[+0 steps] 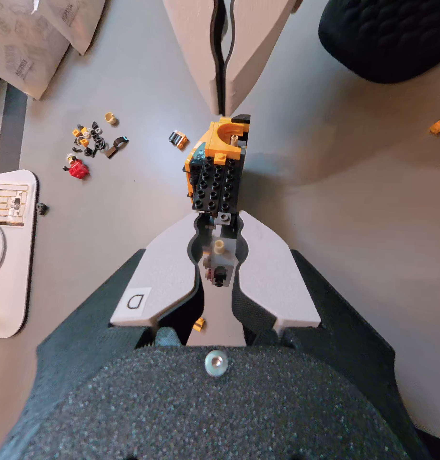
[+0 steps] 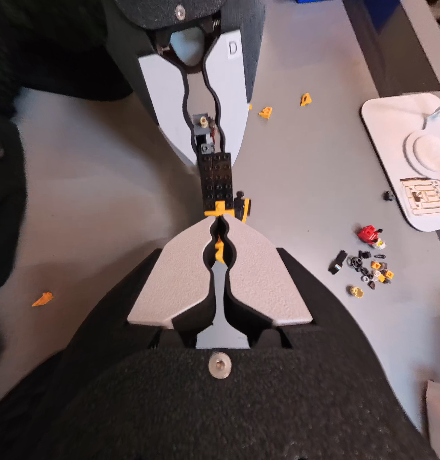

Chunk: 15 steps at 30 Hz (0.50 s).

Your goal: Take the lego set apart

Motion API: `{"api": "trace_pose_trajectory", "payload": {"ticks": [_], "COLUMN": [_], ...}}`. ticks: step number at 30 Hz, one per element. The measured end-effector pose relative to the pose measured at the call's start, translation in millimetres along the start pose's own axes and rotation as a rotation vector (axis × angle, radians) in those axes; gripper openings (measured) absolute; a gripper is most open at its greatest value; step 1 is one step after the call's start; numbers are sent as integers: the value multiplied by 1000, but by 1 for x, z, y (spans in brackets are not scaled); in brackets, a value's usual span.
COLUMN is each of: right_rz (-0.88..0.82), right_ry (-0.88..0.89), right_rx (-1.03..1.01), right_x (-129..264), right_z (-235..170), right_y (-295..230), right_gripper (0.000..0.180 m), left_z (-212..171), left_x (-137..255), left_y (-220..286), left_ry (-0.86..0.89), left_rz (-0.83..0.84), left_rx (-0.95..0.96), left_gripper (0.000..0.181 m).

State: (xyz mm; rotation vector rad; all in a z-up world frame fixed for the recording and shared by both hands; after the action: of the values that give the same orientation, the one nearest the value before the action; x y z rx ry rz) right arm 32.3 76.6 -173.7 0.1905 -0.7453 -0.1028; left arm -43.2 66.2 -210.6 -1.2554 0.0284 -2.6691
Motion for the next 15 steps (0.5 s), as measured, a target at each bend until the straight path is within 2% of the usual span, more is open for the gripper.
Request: {"api": "trace_pose_trajectory", "payload": {"ticks": [2,10,15], "right_rz": [-11,35,71], "right_ry": [-40,-201,-292], "right_rx": [31,148,204], "right_x": [-7,-21,-22], "right_z": [0,-1,-4], "right_y": [-2,-9,-10], "right_gripper": [9,5,11], "left_z": [1,10,12], "left_x": [0,1,1], "left_y": [1,7,8], "left_ry": [-4,-14,-17], "left_rz": [4,16,14], "left_rx": [-1,-10,-3], "left_gripper": [23,23,23]}}
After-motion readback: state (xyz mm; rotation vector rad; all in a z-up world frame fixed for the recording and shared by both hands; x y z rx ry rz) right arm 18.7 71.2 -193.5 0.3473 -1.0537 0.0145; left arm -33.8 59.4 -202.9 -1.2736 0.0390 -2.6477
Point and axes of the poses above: each gripper's, where its closed fingertips meet, x back along the fingers, z out of its top, y = z × x across the jaws, the point moved 2 cm from there along x, back along the fingers, and after that the axes turned 8 degrees about -z, right-handed, at the moved point
